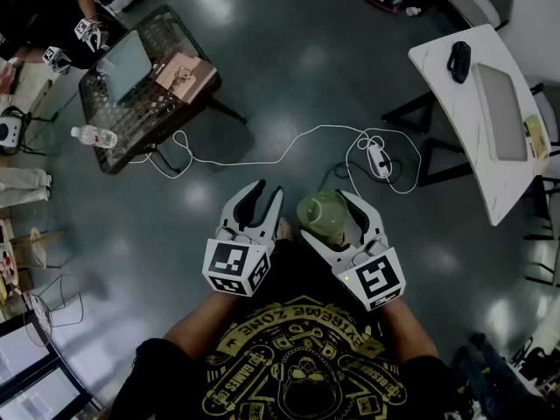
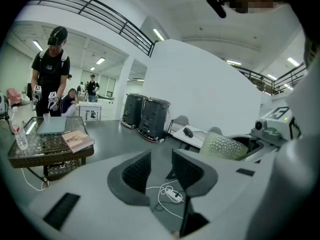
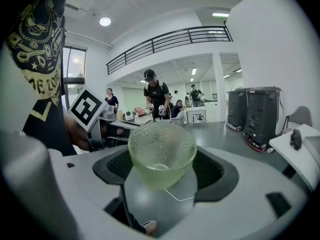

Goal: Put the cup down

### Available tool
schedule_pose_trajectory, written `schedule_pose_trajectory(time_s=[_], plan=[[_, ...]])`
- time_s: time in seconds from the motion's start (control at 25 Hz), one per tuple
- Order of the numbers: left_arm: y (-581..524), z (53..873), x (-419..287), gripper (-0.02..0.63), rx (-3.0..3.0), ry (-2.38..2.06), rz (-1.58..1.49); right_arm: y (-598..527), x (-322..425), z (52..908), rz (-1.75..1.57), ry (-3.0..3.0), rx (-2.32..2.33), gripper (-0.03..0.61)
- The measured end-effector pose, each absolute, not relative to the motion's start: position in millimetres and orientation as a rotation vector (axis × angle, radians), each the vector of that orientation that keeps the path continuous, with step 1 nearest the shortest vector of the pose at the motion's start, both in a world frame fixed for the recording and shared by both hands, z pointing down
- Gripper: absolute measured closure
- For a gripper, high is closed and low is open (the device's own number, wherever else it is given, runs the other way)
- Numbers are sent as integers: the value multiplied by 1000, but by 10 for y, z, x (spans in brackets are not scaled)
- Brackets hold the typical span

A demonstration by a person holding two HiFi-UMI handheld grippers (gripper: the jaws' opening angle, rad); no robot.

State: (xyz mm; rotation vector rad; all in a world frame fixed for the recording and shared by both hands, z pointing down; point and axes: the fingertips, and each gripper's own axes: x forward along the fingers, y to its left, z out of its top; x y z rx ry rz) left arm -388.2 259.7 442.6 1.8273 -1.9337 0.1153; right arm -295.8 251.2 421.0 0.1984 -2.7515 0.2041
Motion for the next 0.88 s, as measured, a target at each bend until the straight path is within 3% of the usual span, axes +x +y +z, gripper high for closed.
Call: schedule_pose_trajectory(time_s=[0.88], plan=[[2574,4300,-3737,472,1927,-1936,156,2044,-2732,4186,272,-2760,554,199]])
